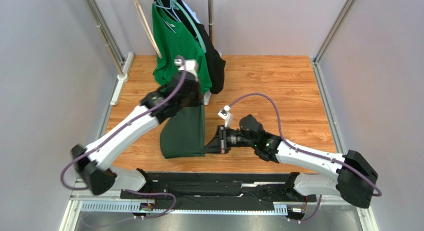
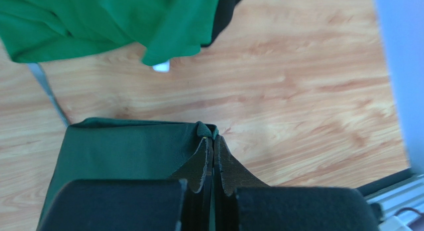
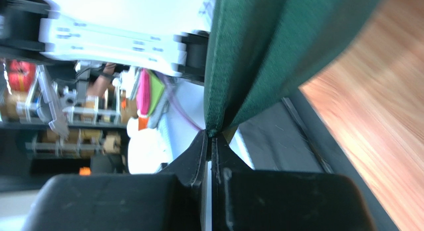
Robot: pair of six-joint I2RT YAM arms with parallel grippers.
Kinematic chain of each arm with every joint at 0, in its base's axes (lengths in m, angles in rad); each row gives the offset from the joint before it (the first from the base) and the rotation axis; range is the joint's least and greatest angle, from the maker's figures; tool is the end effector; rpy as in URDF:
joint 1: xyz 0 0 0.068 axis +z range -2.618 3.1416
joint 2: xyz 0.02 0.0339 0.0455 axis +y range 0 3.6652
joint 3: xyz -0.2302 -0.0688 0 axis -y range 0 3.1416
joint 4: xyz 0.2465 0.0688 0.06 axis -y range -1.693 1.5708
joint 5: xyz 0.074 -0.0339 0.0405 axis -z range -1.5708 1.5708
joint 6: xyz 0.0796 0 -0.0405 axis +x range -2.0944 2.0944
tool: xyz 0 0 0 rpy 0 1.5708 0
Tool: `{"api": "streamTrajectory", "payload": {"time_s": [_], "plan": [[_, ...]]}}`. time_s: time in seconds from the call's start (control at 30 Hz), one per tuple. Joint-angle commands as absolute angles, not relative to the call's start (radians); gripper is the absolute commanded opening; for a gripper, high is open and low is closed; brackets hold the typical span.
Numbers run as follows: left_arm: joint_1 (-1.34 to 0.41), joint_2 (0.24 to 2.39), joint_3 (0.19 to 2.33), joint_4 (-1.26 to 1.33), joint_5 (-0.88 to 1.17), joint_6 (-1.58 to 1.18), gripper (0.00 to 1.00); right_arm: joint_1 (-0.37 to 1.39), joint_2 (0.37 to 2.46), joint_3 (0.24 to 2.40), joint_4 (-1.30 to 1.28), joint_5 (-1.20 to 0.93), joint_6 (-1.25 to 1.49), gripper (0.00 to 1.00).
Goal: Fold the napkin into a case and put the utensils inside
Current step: Turn over the upper triangle folded napkin at the center of the board.
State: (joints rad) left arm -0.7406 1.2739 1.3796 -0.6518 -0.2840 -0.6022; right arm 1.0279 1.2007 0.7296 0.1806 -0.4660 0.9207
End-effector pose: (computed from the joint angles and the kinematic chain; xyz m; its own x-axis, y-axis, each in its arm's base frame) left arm 0.2512 -0.1994 0.3412 -0.5827 -0.2041 -0.7867 0.1710 0.9155 -0.3641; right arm 0.1361 0.2947 0.2281 -0.8755 -0.0745 -0.4775 -0.4798 0.2515 0.8406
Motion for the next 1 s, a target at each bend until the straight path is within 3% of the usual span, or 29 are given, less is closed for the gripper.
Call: {"api": "streamTrajectory", "payload": {"time_s": [0.0,0.13,0.33,0.53,0.87,0.97], "plan": [[-0.767,1.538,1.371,-0.477,-0.282,-0.623,0.0,0.898,1.106,0.406,0.362,-0.638,1.037,0.0],[-0.802,1.8,1.475,-0.39,-0.273,-0.634,0.0,0.715,1.029,0.192,0.368,-0.705,0.98,0.0],[-0.873,2.047,1.698,-0.388,-0.285,-0.641,0.0,0.529,1.019,0.084,0.269,-0.749,0.913,0.0],[-0.888,2.163,1.796,-0.397,-0.293,-0.618,0.0,0.425,0.945,0.098,0.025,-0.675,0.822,0.0],[-0.888,2.283,1.908,-0.374,-0.259,-0.56,0.0,0.376,0.968,0.136,-0.104,-0.595,0.738,0.0],[-0.89,2.283,1.908,-0.351,-0.226,-0.545,0.06,0.376,0.943,0.166,-0.181,-0.549,0.744,0.15]]}}
